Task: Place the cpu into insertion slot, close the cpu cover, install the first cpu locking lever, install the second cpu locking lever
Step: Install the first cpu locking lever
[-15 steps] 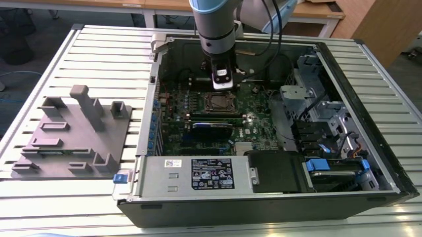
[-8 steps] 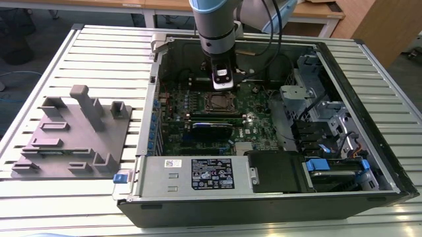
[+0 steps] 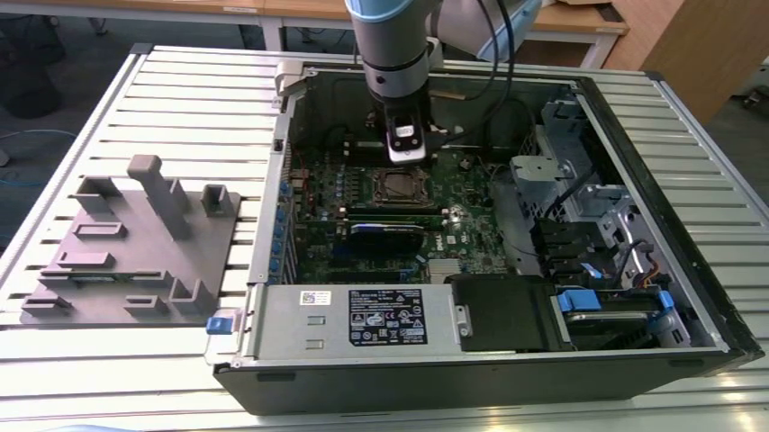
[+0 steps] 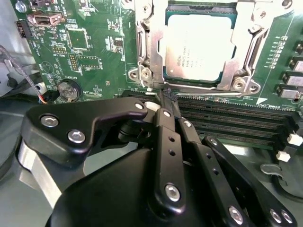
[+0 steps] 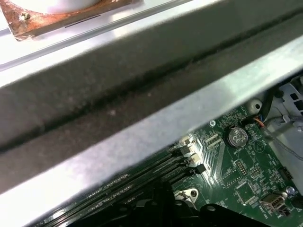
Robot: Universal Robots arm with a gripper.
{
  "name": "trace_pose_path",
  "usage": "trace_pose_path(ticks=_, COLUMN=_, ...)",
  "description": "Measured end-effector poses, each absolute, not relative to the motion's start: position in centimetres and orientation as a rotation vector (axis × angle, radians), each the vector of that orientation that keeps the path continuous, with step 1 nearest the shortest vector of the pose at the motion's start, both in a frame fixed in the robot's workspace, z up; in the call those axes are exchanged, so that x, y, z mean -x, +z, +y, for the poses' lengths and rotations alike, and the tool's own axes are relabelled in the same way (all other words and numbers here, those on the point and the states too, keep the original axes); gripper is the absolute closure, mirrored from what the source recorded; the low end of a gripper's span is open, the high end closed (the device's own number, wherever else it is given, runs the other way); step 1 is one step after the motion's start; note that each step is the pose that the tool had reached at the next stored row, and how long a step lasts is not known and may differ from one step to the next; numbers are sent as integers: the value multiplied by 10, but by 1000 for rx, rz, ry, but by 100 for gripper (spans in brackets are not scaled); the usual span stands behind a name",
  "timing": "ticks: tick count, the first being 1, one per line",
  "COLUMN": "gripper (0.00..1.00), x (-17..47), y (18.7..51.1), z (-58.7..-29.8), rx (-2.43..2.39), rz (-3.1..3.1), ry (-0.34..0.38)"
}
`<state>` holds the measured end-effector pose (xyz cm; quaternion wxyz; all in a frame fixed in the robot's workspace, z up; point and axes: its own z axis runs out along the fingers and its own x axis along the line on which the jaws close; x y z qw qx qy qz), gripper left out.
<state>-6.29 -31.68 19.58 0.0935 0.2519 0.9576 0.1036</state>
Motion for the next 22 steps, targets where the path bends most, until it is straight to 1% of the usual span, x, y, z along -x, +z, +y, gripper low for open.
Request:
trace_pose_path(ticks=10, gripper=89, x=68, y=200, z=-317, rx=-737, rz=2813, ry=325)
trace_pose_path(ticks=16, gripper=89, x=71, y=200, z=-317, rx=-737, rz=2802, ry=360)
trace_pose_path(ticks=22, gripper=89, x=72, y=199, z=-320, rx=-737, rz=2802, ry=365)
